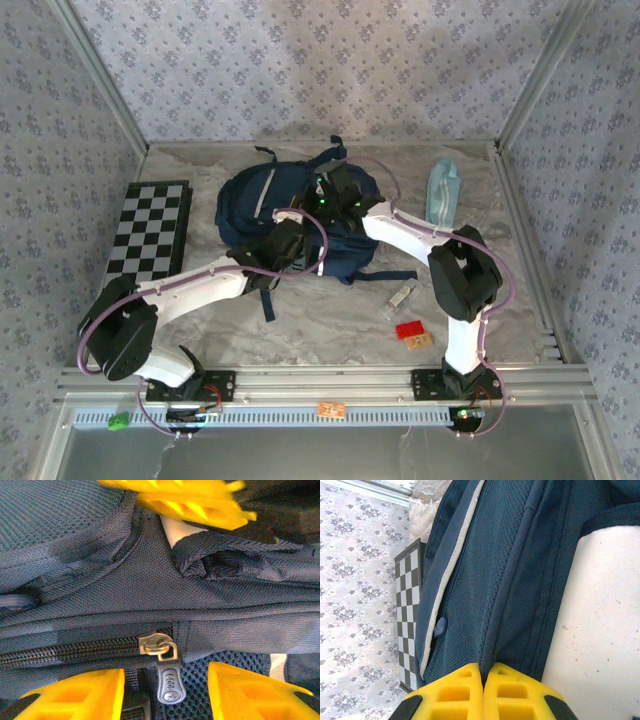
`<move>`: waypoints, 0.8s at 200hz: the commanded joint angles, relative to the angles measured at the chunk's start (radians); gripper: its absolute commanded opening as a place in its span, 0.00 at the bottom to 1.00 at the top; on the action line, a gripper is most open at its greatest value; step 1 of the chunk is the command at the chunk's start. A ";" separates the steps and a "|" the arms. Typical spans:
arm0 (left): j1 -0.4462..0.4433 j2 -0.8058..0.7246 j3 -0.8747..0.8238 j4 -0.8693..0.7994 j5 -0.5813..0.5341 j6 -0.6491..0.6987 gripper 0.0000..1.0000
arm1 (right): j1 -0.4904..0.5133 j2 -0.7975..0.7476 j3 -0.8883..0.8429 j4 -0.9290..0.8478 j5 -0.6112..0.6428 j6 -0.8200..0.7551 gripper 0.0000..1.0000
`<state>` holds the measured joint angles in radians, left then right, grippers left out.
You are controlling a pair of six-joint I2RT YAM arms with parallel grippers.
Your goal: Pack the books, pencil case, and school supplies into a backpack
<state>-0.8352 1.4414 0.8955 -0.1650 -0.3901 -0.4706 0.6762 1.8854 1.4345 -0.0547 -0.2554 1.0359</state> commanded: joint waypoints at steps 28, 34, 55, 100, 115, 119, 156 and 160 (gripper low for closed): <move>0.042 -0.026 0.043 0.015 -0.011 0.049 0.35 | 0.007 -0.056 0.037 0.132 -0.065 -0.005 0.00; 0.044 -0.026 0.043 0.022 0.004 0.060 0.34 | 0.007 -0.055 0.035 0.132 -0.069 -0.005 0.00; 0.045 -0.035 0.038 0.062 0.066 0.094 0.33 | 0.009 -0.051 0.030 0.135 -0.070 -0.002 0.00; 0.043 -0.036 0.052 0.064 0.049 0.120 0.39 | 0.008 -0.035 0.021 0.142 -0.077 0.001 0.00; 0.043 -0.038 0.048 0.075 0.014 0.116 0.35 | 0.009 -0.025 0.027 0.141 -0.085 0.002 0.00; 0.043 -0.039 0.044 0.081 0.005 0.116 0.34 | 0.010 -0.024 0.031 0.137 -0.085 -0.002 0.00; 0.046 -0.060 0.024 0.099 -0.002 0.168 0.16 | 0.010 -0.013 0.037 0.119 -0.079 -0.016 0.00; 0.048 -0.062 0.023 0.096 -0.003 0.173 0.15 | 0.010 -0.012 0.035 0.118 -0.079 -0.017 0.00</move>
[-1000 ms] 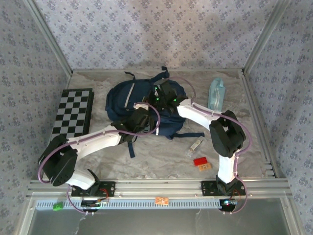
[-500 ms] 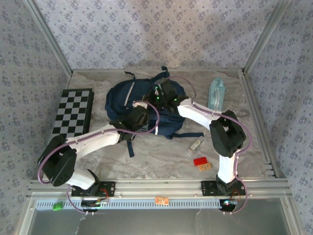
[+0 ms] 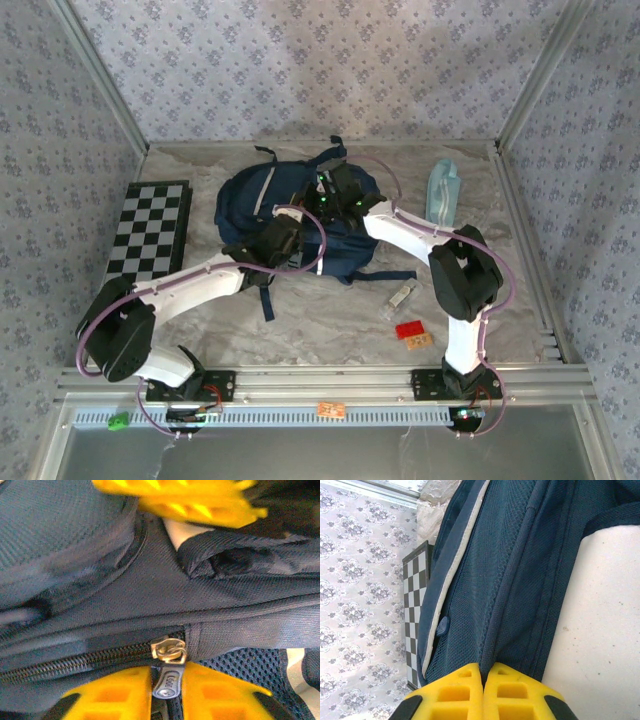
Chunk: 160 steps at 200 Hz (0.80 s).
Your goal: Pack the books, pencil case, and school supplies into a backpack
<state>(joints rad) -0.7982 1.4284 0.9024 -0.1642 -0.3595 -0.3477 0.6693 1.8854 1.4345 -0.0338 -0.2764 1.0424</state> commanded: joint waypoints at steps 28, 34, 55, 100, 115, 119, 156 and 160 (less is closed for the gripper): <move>0.035 -0.071 -0.006 0.080 -0.009 0.065 0.06 | 0.018 -0.011 0.039 0.084 -0.056 -0.038 0.00; 0.042 -0.077 -0.013 0.079 0.004 0.064 0.04 | 0.018 -0.014 0.037 0.083 -0.053 -0.039 0.00; 0.078 -0.091 -0.027 0.067 0.044 0.061 0.00 | 0.018 -0.019 0.038 0.077 -0.048 -0.049 0.00; 0.099 -0.121 -0.051 0.006 0.084 0.064 0.00 | 0.008 -0.032 0.055 0.014 -0.046 -0.095 0.00; 0.103 -0.113 -0.051 -0.021 0.078 0.065 0.00 | 0.003 -0.038 0.059 -0.018 -0.032 -0.121 0.00; 0.107 -0.111 -0.051 -0.024 0.077 0.064 0.00 | 0.003 -0.041 0.058 -0.024 -0.028 -0.127 0.00; 0.111 -0.107 -0.061 -0.016 0.134 0.044 0.00 | 0.001 -0.035 0.073 -0.053 -0.025 -0.152 0.00; 0.111 -0.106 -0.062 -0.009 0.135 0.041 0.00 | 0.001 -0.033 0.078 -0.059 -0.025 -0.157 0.00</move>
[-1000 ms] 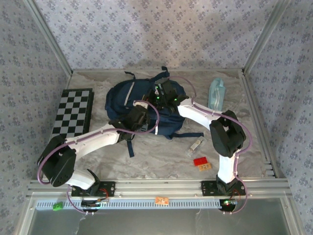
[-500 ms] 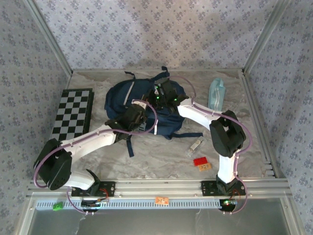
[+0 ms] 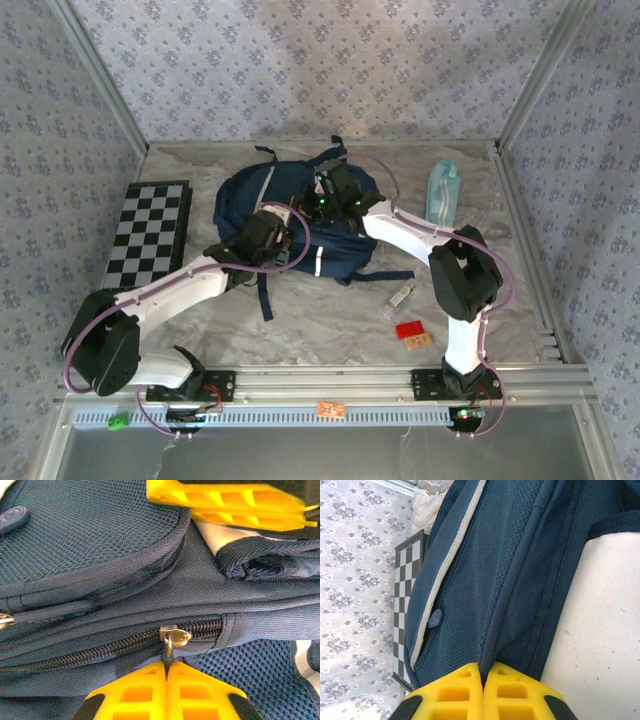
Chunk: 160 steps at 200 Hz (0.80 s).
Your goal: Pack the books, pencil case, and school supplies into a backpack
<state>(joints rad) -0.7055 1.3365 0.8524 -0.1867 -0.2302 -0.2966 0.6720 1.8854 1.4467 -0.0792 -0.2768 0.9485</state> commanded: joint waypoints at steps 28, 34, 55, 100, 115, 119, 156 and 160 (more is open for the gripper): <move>0.012 -0.003 -0.008 0.022 0.011 -0.021 0.00 | -0.002 -0.027 0.089 -0.039 -0.029 -0.086 0.00; 0.004 -0.009 -0.007 0.023 0.015 -0.031 0.00 | -0.003 -0.025 0.100 -0.055 -0.029 -0.096 0.00; -0.054 -0.009 0.003 0.025 0.016 -0.070 0.00 | -0.014 -0.001 0.153 -0.109 -0.032 -0.144 0.00; -0.158 0.092 0.101 -0.025 -0.020 -0.215 0.00 | -0.036 0.144 0.353 -0.239 -0.151 -0.242 0.00; -0.183 0.117 0.133 -0.028 -0.042 -0.239 0.00 | -0.038 0.180 0.433 -0.341 -0.162 -0.288 0.06; -0.183 0.124 0.140 -0.035 -0.056 -0.249 0.00 | -0.039 0.179 0.440 -0.358 -0.158 -0.296 0.09; -0.150 0.127 0.137 -0.093 -0.136 -0.279 0.00 | -0.052 0.043 0.324 -0.398 -0.102 -0.307 0.39; -0.141 0.124 0.133 -0.095 -0.136 -0.276 0.00 | -0.057 0.022 0.297 -0.393 -0.095 -0.295 0.41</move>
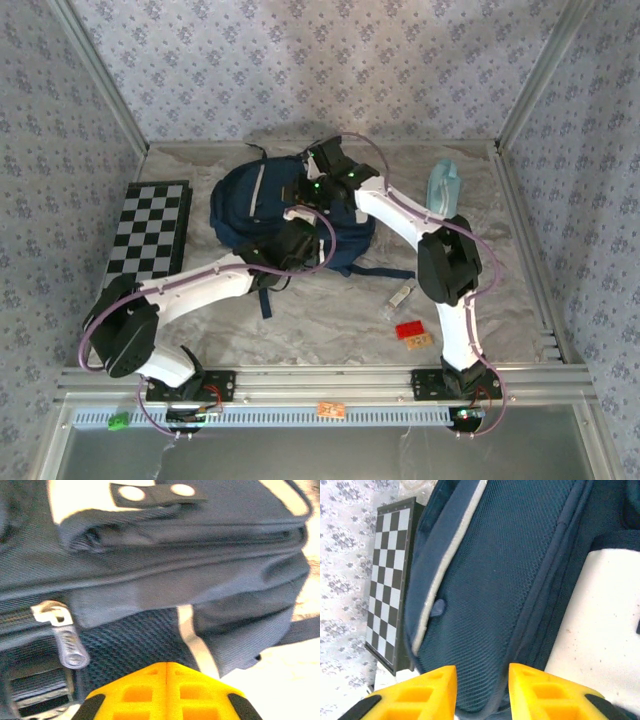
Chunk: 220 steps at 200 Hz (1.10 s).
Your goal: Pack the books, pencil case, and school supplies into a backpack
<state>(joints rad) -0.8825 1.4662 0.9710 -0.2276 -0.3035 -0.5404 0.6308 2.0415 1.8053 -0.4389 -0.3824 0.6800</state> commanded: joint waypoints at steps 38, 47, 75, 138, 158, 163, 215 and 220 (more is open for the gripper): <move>0.087 -0.048 -0.025 -0.044 -0.039 0.017 0.00 | -0.040 -0.312 -0.310 0.102 0.040 0.072 0.47; 0.087 -0.050 -0.027 -0.055 -0.029 0.032 0.00 | -0.041 -0.327 -0.333 0.109 0.037 0.084 0.48; 0.088 -0.009 0.006 -0.117 -0.024 0.057 0.15 | -0.042 -0.334 -0.372 0.120 0.020 0.127 0.49; 0.089 0.155 0.129 -0.172 -0.110 0.064 0.36 | -0.051 -0.363 -0.429 0.169 0.022 0.153 0.50; 0.095 0.214 0.179 -0.199 -0.166 0.034 0.36 | -0.064 -0.378 -0.459 0.203 0.016 0.171 0.50; 0.095 0.224 0.187 -0.198 -0.175 0.029 0.36 | -0.065 -0.381 -0.464 0.205 0.017 0.173 0.50; 0.100 0.285 0.212 -0.142 -0.170 -0.004 0.34 | -0.076 -0.414 -0.484 0.200 0.035 0.163 0.50; 0.101 0.287 0.212 -0.132 -0.174 -0.004 0.33 | -0.077 -0.415 -0.487 0.205 0.036 0.164 0.50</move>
<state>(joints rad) -0.7918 1.7378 1.1538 -0.4091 -0.4427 -0.5251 0.5610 1.6722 1.3369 -0.2546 -0.3618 0.8387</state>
